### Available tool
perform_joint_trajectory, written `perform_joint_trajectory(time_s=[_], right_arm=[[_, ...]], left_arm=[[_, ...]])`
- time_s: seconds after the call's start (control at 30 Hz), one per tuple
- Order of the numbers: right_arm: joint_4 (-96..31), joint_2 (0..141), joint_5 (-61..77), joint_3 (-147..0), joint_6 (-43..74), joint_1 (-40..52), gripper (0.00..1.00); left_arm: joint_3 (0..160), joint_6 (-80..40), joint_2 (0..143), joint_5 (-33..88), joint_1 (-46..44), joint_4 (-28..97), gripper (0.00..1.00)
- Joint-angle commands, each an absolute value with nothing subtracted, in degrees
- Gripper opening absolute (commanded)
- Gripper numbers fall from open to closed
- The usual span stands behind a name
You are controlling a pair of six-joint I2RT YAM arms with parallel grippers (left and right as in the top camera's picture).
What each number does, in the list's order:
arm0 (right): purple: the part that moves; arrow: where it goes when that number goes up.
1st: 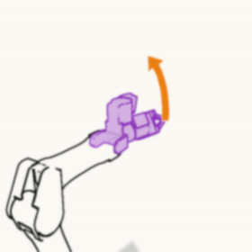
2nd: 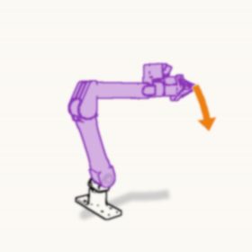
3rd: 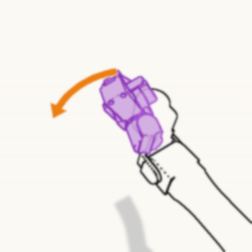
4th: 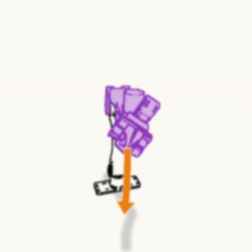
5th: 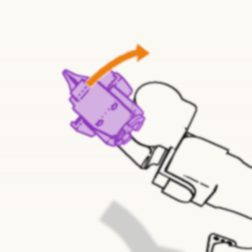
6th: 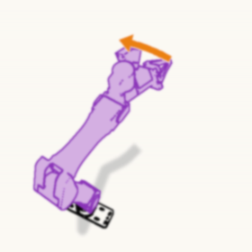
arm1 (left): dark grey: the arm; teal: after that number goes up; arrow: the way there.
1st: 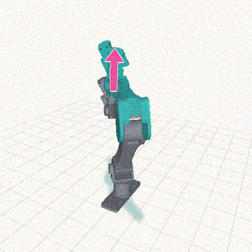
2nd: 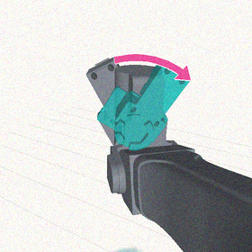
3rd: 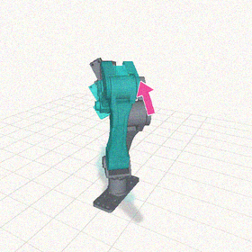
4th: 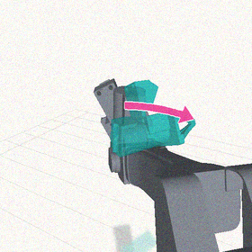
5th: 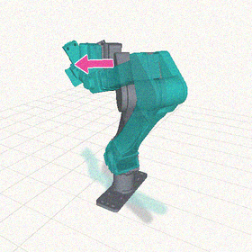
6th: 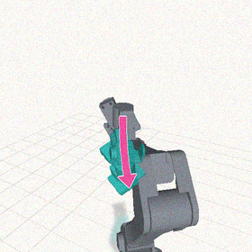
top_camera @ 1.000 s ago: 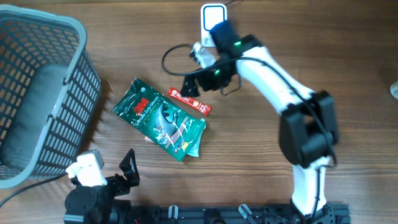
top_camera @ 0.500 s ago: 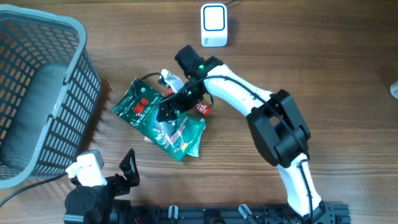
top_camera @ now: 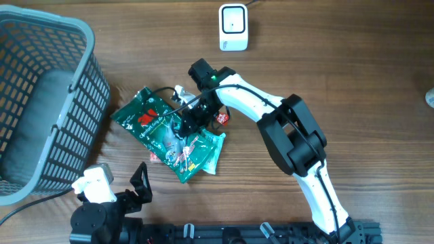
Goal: Scan the item barcode
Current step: 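Lower the right gripper onto the green 3M gloves pack and grasp it, then lift the gloves pack and hold it in front of the scanner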
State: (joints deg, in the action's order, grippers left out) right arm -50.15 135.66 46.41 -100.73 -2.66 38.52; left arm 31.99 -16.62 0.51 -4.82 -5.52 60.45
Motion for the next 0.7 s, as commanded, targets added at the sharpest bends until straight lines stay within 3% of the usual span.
perform_joint_trajectory(time_s=[0.0, 0.1, 0.27, 0.33, 0.47, 0.67], right_arm=[[-58.33, 136.97, 33.12, -104.97, -0.80, 36.45, 0.04], [-68.75, 133.84, 32.77, -110.89, 6.92, 33.36, 0.04], [-88.64, 129.71, 34.63, -113.43, 47.16, 28.16, 0.04], [-92.23, 129.36, 41.69, -113.21, 48.58, 26.74, 0.04], [-92.23, 129.12, 71.26, -113.19, 34.57, 25.98, 0.04], [-92.23, 127.35, 74.65, -113.19, 47.57, 25.96, 0.04]], left_arm=[[31.70, -15.81, 0.38, -5.61, -5.78, 60.31, 1.00], [31.70, -15.81, 0.38, -5.61, -5.78, 60.31, 1.00], [31.70, -15.84, 0.38, -5.61, -5.78, 60.31, 1.00], [31.70, -15.81, 0.38, -5.61, -5.78, 60.31, 1.00], [31.70, -15.84, 0.38, -5.61, -5.78, 60.31, 1.00], [31.70, -15.81, 0.38, -5.61, -5.78, 60.31, 1.00]])
